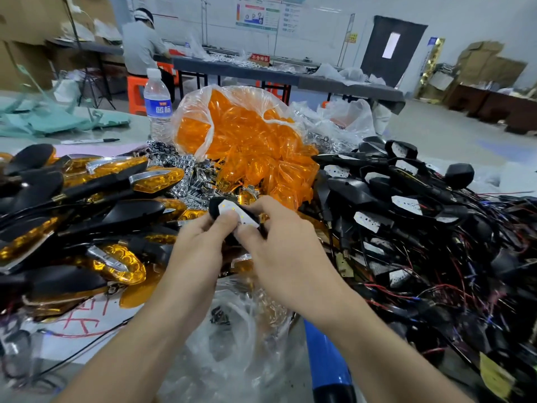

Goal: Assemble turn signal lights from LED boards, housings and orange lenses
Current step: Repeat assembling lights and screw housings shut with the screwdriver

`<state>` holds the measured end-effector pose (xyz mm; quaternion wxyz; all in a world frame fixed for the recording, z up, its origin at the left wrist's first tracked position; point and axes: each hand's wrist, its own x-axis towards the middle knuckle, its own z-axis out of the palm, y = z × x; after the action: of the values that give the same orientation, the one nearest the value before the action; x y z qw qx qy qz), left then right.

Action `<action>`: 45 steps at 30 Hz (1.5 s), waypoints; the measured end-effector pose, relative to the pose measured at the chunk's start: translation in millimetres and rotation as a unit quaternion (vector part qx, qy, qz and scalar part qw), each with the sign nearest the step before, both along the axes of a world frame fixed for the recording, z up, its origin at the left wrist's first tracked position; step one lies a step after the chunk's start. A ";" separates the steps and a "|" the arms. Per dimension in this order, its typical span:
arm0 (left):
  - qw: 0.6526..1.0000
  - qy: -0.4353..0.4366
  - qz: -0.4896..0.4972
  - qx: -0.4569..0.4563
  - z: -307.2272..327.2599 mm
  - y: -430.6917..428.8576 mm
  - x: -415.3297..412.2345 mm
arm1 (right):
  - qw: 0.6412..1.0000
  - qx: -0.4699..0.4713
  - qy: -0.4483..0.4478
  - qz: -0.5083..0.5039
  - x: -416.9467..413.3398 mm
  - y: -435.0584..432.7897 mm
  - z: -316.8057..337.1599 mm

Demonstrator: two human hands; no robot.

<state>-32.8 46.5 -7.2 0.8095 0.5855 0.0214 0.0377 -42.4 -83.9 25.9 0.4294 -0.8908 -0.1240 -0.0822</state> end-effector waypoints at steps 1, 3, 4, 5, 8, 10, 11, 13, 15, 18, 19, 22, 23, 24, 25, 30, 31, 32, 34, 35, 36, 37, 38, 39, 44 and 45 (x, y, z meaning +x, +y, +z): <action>1.000 0.005 0.022 -0.009 -0.5 0.8 1.9 | 1.000 0.005 0.019 0.010 1.7 -0.2 0.0; 0.997 0.007 0.065 -0.037 -3.2 1.0 4.8 | 0.998 -0.002 0.063 0.032 4.6 -11.3 -1.7; 0.995 0.008 0.086 -0.053 -5.3 1.0 6.2 | 0.996 -0.018 0.076 0.039 5.4 -20.5 -3.5; 0.992 0.009 0.105 -0.069 -7.0 1.1 8.2 | 0.995 -0.044 0.078 0.035 6.1 -32.0 -6.8; 0.982 0.004 0.138 -0.131 -7.0 5.6 12.4 | 0.990 -0.120 0.033 -0.063 3.6 -71.6 -17.5; 0.971 -0.004 0.150 -0.184 -1.7 11.0 14.6 | 0.981 -0.139 -0.001 -0.136 1.4 -99.5 -24.3; 0.967 -0.006 0.153 -0.204 0.5 12.7 15.4 | 0.974 -0.161 -0.013 -0.156 -0.2 -110.3 -26.3; 0.961 -0.004 0.159 -0.224 1.6 13.6 16.2 | 0.957 -0.216 -0.053 -0.187 -3.7 -122.9 -28.8; 0.965 0.004 0.156 -0.209 -0.9 12.1 16.2 | 0.924 -0.241 -0.165 -0.246 -6.4 -127.3 -26.7; 0.975 0.016 0.119 -0.186 -6.4 11.2 18.3 | 0.900 -0.162 -0.231 -0.332 -7.8 -133.4 -9.1; 0.978 0.019 0.106 -0.176 -7.1 11.3 19.0 | 0.916 -0.150 -0.182 -0.324 -6.1 -137.2 -3.0; 0.986 0.019 0.101 -0.130 -8.9 12.0 20.4 | 0.949 -0.238 -0.003 -0.205 -8.0 -142.7 9.8; 0.989 0.017 0.103 -0.103 -9.7 12.8 21.2 | 0.960 -0.230 0.050 -0.151 -12.1 -140.4 14.7; 0.992 0.018 0.104 -0.073 -10.7 13.6 21.6 | 0.967 -0.213 0.101 -0.096 -17.0 -138.3 18.4; 0.993 0.018 0.104 -0.046 -11.6 15.0 22.0 | 0.968 -0.205 0.141 -0.044 -21.9 -135.8 21.1; 0.991 0.021 0.127 0.029 -12.4 24.4 25.3 | 0.940 -0.176 0.246 0.156 -31.9 -116.5 30.0; 0.991 0.022 0.128 0.039 -11.7 26.3 25.7 | 0.927 -0.162 0.275 0.195 -31.6 -111.3 31.8; 0.991 0.023 0.125 0.051 -11.2 28.7 26.1 | 0.912 -0.151 0.303 0.232 -31.2 -105.3 33.2; 0.991 0.023 0.111 0.071 -10.0 32.3 25.9 | 0.889 -0.126 0.333 0.288 -29.9 -92.5 33.1; 0.990 0.019 0.105 0.090 -9.2 33.4 25.5 | 0.888 -0.117 0.331 0.297 -28.2 -85.6 30.9; 0.988 0.011 0.095 0.118 -8.2 33.9 24.8 | 0.897 -0.113 0.314 0.290 -25.8 -78.0 27.8; 0.986 0.000 0.077 0.145 -7.3 33.5 24.0 | 0.915 -0.104 0.282 0.269 -22.3 -69.4 23.6; 0.985 -0.015 0.052 0.165 -6.4 32.0 22.0 | 0.939 -0.082 0.243 0.230 -18.1 -60.3 18.2; 0.984 -0.029 0.025 0.176 -5.3 29.5 20.0 | 0.961 -0.045 0.206 0.177 -13.8 -51.0 12.0; 0.977 -0.064 -0.014 0.201 -7.1 16.6 13.0 | 0.971 0.180 0.155 0.016 2.9 -12.3 -15.6; 0.977 -0.066 -0.015 0.203 -8.2 16.0 13.1 | 0.972 0.185 0.146 0.000 5.5 -8.4 -21.0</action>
<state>-19.7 62.4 -15.5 0.6738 0.7342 -0.0494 0.0675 -36.9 -92.2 4.8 0.6001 -0.7983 -0.0427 0.0274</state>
